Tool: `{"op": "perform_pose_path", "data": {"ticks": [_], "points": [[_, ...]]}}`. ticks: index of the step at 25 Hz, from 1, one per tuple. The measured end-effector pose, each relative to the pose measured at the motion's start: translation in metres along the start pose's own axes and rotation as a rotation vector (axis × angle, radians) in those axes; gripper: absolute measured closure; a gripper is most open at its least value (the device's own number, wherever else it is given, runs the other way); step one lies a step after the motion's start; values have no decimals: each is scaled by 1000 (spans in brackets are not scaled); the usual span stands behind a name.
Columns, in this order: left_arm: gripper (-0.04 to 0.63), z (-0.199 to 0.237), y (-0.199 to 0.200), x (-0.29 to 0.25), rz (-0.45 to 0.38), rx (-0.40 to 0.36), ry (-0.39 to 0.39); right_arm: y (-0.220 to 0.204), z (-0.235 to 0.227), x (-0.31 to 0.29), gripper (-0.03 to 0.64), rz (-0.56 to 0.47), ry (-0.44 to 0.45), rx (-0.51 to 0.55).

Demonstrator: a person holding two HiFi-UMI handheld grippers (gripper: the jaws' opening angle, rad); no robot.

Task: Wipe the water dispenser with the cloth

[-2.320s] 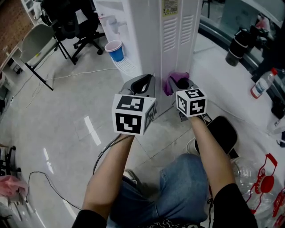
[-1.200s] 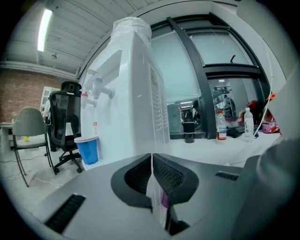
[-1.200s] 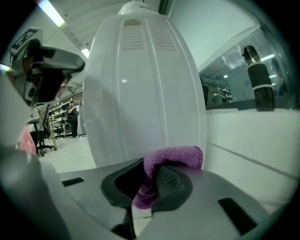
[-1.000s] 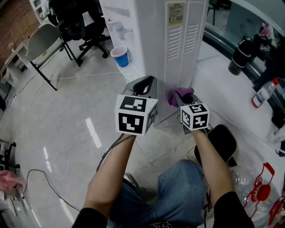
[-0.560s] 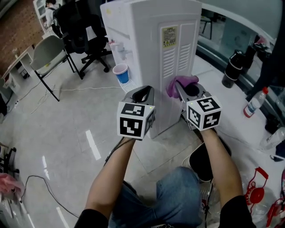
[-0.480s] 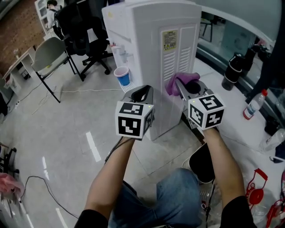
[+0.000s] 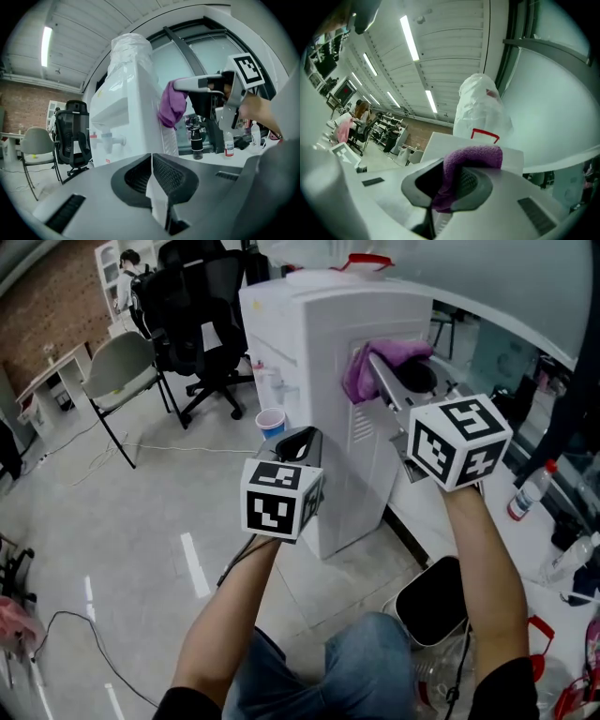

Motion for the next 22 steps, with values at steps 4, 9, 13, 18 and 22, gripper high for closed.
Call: {"op": "perform_pose_path", "data": {"ticks": [4,9,13,18,22], "points": [[563,5,6,6,-4,2,8,33,4,-14,571,-47,12,28],[563,13,16,13,-17,-8,21,60,16,-35,571,-100,43,31],[563,17,16,19,-17,-4,29,62,25,-47,571,-107,59,10],[563,19,11,22,-13,5,35,53,31,-49,571,-101,70,-5],[563,16,7,22,-9,11,33,42,33,-45,571,-90,69,-15]]}}
Point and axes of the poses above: the fingertips, and each gripper's own axes: x backward along the fingers, z to its left, y out of its top, the point moved 7 cm from there along x, backward along the fingers, and after that the axes turned 5 degrees about -z, right-handed, at the moved point
